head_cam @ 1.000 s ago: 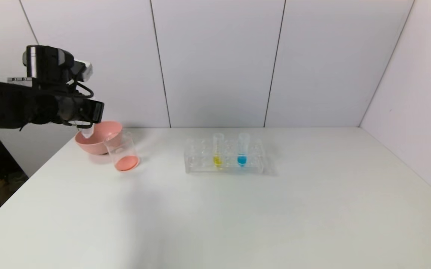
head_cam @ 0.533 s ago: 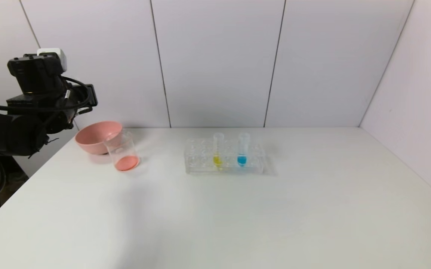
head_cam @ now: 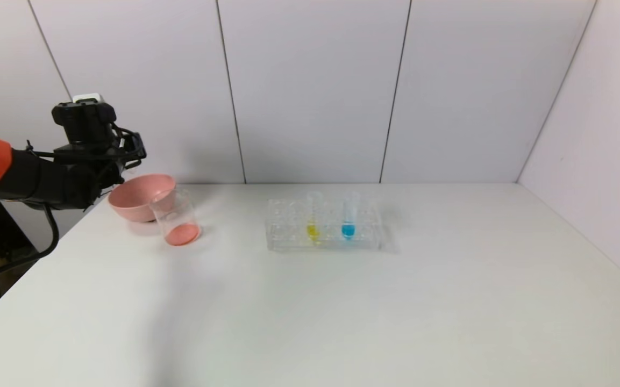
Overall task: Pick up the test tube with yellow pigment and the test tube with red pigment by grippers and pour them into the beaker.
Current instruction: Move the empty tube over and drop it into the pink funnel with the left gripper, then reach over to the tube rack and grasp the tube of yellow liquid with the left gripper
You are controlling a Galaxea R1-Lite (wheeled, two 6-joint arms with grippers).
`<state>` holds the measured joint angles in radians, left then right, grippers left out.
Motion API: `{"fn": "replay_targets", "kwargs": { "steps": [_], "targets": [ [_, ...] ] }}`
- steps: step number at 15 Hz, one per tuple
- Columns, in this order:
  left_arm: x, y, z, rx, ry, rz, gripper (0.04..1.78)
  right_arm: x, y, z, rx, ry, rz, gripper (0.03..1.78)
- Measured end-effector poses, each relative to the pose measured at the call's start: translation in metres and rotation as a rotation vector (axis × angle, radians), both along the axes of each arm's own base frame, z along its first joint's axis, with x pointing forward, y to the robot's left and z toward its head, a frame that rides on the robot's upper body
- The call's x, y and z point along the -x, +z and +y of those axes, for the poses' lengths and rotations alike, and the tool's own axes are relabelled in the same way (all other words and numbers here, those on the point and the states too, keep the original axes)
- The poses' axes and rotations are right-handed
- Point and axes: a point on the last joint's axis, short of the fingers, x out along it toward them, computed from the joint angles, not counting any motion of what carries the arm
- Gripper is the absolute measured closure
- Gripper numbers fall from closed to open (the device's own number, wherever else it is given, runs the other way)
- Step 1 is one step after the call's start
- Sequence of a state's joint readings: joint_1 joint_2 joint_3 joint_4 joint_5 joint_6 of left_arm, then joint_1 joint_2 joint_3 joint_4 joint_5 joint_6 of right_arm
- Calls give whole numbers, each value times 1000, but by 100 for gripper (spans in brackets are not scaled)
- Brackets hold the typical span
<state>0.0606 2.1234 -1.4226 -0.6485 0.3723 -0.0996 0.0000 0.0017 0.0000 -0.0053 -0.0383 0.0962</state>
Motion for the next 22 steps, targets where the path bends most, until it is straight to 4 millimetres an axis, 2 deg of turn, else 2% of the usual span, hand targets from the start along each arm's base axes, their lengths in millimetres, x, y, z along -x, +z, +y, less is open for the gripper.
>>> {"fn": "replay_targets", "kwargs": {
  "steps": [3, 7, 9, 11, 14, 17, 19, 22],
  "targets": [
    [-19, -16, 3, 34, -2, 34, 139, 0, 0, 0, 0, 0, 0, 10],
    [-28, -27, 3, 38, -19, 54, 139, 0, 0, 0, 0, 0, 0, 10],
    [-29, -29, 4, 39, -18, 52, 132, 0, 0, 0, 0, 0, 0, 10],
    [-29, -30, 4, 39, -17, 53, 115, 0, 0, 0, 0, 0, 0, 10],
    [-28, -31, 3, 37, -16, 61, 66, 0, 0, 0, 0, 0, 0, 10],
    [-26, -29, 1, 32, -18, 63, 27, 0, 0, 0, 0, 0, 0, 10],
    [-18, -23, -4, 29, -29, 64, 11, 0, 0, 0, 0, 0, 0, 10],
    [9, -6, -20, 31, -120, 70, 5, 0, 0, 0, 0, 0, 0, 10]
  ]
}}
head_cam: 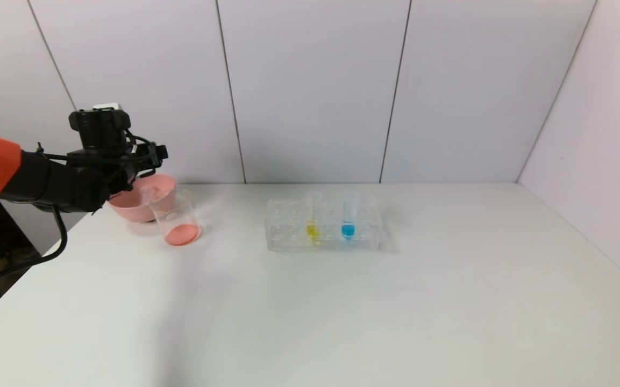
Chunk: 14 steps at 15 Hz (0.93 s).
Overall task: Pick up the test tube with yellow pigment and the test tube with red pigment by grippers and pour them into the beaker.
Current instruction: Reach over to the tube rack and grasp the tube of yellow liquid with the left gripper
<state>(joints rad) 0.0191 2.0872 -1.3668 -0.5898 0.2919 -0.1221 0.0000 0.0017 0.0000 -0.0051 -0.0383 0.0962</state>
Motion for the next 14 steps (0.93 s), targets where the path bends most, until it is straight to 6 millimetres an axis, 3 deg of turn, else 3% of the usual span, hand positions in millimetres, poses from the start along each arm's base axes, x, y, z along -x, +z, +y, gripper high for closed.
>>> {"fn": "replay_targets", "kwargs": {
  "steps": [4, 8, 11, 14],
  "targets": [
    [60, 19, -25, 21, -312, 26, 6, 0, 0, 0, 0, 0, 0, 10],
    [128, 6, -53, -64, -691, 114, 6, 0, 0, 0, 0, 0, -1, 10],
    [172, -3, -94, -122, -922, 135, 6, 0, 0, 0, 0, 0, 0, 10],
    [204, -7, -136, -122, -1054, 148, 6, 0, 0, 0, 0, 0, -1, 10]
  ]
}}
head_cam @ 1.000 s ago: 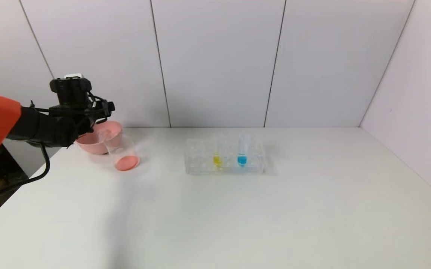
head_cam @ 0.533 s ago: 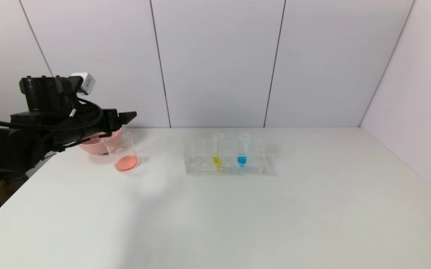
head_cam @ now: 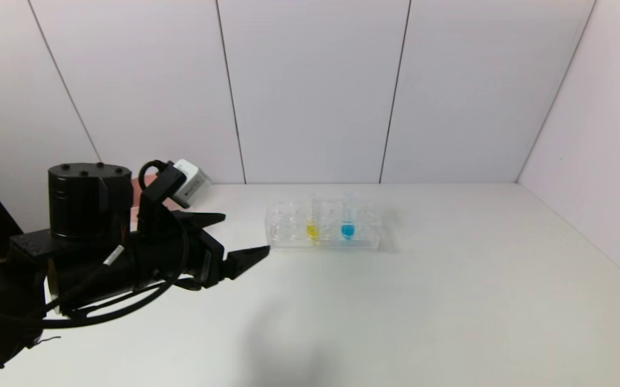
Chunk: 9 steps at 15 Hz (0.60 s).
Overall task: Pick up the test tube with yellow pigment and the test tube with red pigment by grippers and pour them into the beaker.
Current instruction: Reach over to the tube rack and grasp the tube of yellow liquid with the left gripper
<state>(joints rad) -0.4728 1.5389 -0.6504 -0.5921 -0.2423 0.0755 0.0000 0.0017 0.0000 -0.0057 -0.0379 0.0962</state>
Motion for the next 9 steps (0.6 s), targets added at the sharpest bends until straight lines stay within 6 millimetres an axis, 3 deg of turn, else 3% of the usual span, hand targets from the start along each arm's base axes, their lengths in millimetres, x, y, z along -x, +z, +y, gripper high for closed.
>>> {"fn": "replay_targets", "kwargs": {
  "steps": [4, 9],
  "targets": [
    [12, -5, -57, 64, 113, 29, 6, 0, 0, 0, 0, 0, 0, 10],
    [-16, -18, -126, 105, 418, -101, 6, 0, 0, 0, 0, 0, 0, 10]
  ]
}}
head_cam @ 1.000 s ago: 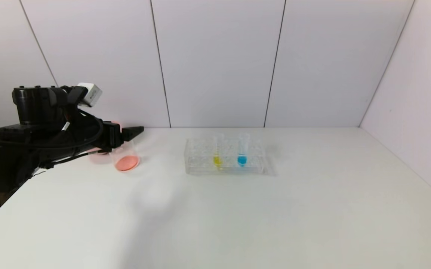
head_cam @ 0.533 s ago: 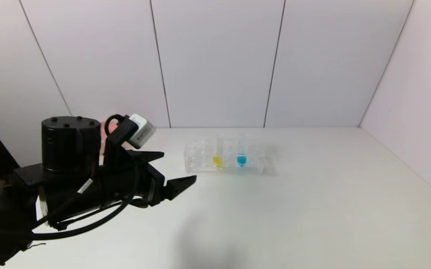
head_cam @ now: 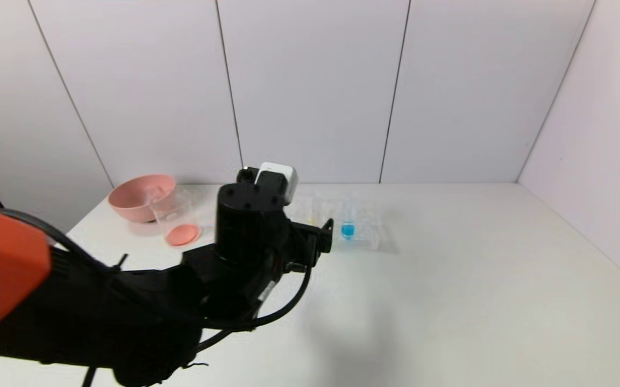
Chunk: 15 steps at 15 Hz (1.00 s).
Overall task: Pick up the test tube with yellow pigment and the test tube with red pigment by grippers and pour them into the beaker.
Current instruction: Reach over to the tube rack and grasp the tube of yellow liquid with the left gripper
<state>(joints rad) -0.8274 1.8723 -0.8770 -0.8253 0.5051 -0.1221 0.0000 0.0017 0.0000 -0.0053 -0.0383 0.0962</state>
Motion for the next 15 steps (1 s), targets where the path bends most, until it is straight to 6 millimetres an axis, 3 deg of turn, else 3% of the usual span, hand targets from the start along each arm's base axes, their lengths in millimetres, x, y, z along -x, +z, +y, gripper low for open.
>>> {"fn": "replay_targets", "kwargs": {
  "steps": [4, 8, 15],
  "targets": [
    [-26, -15, -38, 24, 156, -32, 6, 0, 0, 0, 0, 0, 0, 10],
    [-46, -34, -61, 17, 194, -35, 6, 0, 0, 0, 0, 0, 0, 10],
    [-86, -50, -64, -19, 244, -51, 6, 0, 0, 0, 0, 0, 0, 10]
  ]
}}
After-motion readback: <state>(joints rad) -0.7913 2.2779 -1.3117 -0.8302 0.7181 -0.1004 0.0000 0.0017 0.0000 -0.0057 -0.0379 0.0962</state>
